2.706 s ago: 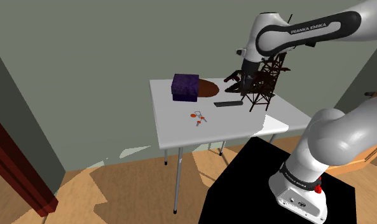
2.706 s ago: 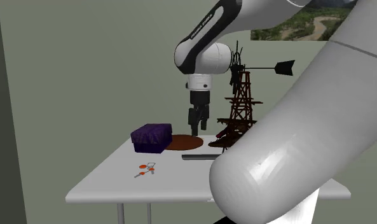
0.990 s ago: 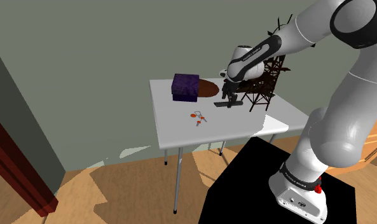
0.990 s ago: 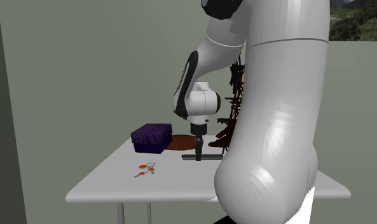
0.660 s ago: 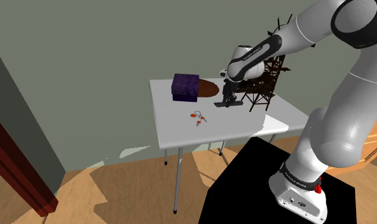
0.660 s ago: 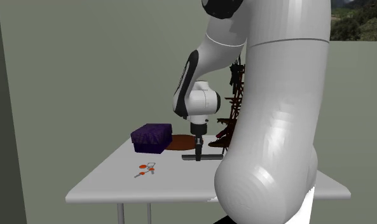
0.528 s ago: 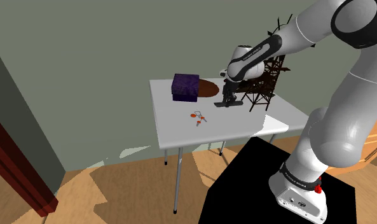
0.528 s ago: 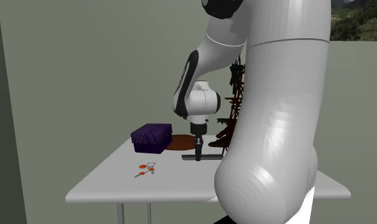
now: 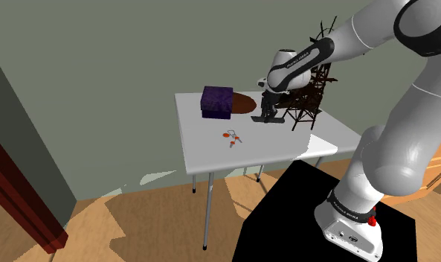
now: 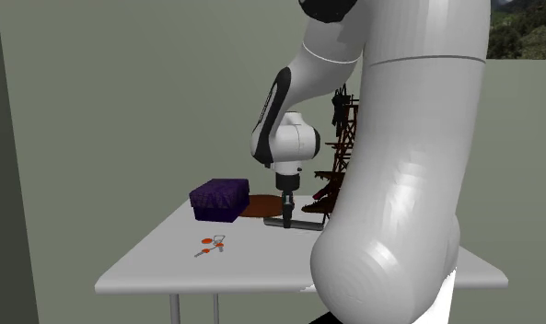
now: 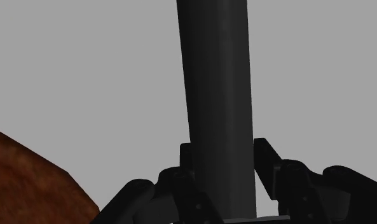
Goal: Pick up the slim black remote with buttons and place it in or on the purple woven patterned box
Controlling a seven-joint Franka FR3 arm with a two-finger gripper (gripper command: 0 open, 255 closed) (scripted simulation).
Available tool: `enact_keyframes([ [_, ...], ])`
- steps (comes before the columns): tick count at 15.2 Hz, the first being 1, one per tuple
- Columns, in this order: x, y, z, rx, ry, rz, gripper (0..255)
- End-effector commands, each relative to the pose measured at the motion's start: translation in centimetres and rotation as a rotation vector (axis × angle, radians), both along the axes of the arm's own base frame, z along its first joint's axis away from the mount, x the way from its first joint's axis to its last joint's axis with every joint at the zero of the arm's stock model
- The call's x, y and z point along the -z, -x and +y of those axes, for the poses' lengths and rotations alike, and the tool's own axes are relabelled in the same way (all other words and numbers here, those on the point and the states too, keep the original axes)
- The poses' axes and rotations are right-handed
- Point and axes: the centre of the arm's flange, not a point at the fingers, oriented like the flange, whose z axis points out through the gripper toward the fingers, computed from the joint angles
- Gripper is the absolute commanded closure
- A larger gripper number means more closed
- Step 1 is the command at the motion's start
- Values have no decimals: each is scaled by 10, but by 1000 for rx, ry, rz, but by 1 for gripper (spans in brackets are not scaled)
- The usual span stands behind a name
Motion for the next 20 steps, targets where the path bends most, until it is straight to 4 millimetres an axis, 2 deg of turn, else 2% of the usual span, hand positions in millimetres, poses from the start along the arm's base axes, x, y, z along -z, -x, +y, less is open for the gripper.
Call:
enact_keyframes([
  [1, -11, 0, -1, 0, 0, 0, 255],
  [20, -111, 0, -1, 0, 0, 0, 255],
])
